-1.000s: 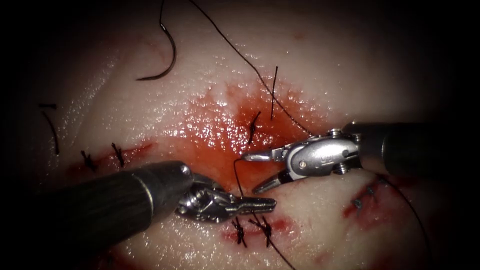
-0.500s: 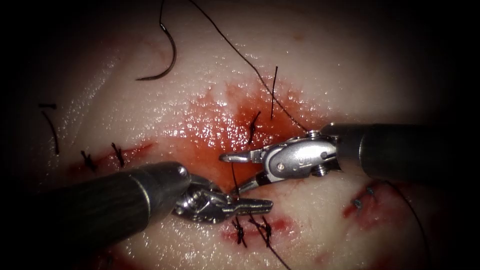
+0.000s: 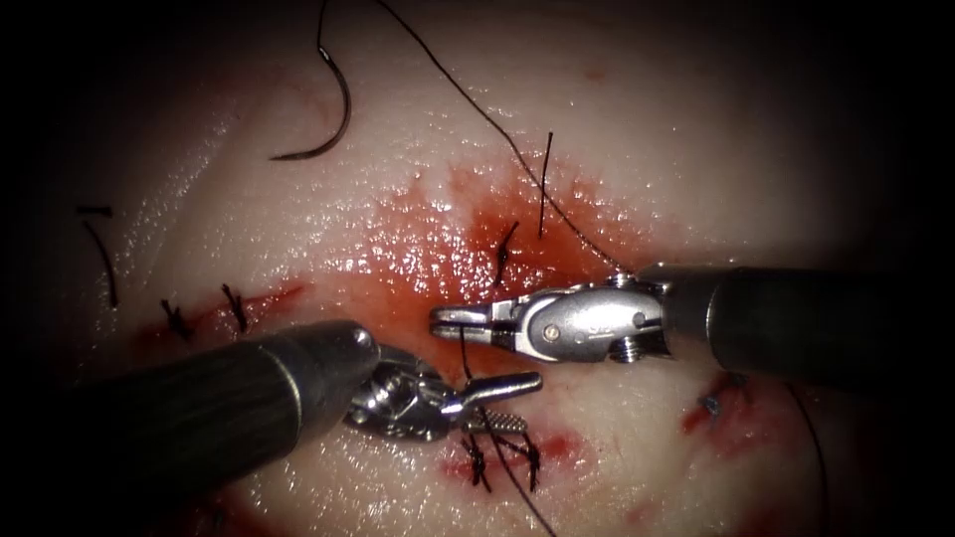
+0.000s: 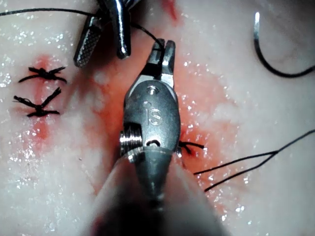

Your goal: Wound Closure

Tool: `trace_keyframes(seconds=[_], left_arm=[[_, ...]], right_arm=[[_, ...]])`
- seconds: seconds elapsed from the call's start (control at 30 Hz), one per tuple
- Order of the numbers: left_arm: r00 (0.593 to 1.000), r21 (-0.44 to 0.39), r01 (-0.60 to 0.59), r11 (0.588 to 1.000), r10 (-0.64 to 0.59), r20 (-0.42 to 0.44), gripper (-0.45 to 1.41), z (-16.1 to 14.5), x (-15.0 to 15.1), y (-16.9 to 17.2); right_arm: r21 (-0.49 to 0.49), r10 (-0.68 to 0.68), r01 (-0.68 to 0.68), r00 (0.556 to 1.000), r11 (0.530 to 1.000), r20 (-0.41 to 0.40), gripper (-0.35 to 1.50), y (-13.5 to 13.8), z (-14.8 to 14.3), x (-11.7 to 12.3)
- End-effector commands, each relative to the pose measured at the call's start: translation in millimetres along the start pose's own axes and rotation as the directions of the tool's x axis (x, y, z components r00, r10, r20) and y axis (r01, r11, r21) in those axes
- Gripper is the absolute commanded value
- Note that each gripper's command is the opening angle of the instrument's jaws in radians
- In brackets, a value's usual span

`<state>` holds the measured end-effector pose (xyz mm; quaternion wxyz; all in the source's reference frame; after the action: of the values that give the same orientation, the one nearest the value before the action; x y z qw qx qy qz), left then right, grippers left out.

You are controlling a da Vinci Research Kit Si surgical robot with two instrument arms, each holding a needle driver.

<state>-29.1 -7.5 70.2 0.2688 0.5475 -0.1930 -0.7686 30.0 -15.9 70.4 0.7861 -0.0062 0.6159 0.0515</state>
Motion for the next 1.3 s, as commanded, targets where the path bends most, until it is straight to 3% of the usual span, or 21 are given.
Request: trace_keyframes(seconds=[0.03, 0.23, 0.87, 1.3], left_arm=[[1.000, 0.014, 0.002, 1.000, -0.002, 0.009, 0.81, 0.9, -0.3, 0.5], [0.998, 0.081, 0.003, 0.997, -0.008, 0.062, 0.98, 2.7, -0.7, 2.4], [0.995, 0.118, -0.017, 0.993, 0.005, 0.104, 0.93, 1.8, 1.9, 5.1], [0.994, 0.151, -0.021, 0.988, 0.005, 0.106, 0.93, 0.4, 3.5, 4.8]], right_arm=[[-0.009, 0.027, -0.027, 0.999, 1.000, 0.023, -0.35, 0.9, 1.3, -1.3], [-0.028, 0.068, -0.066, 0.994, 0.997, 0.086, -0.35, 3.4, 2.9, -2.8], [-0.056, 0.102, -0.095, 0.987, 0.994, 0.128, -0.35, 6.4, 3.0, -5.8], [-0.072, 0.108, -0.098, 0.983, 0.993, 0.145, -0.35, 8.2, 2.6, -7.5]])
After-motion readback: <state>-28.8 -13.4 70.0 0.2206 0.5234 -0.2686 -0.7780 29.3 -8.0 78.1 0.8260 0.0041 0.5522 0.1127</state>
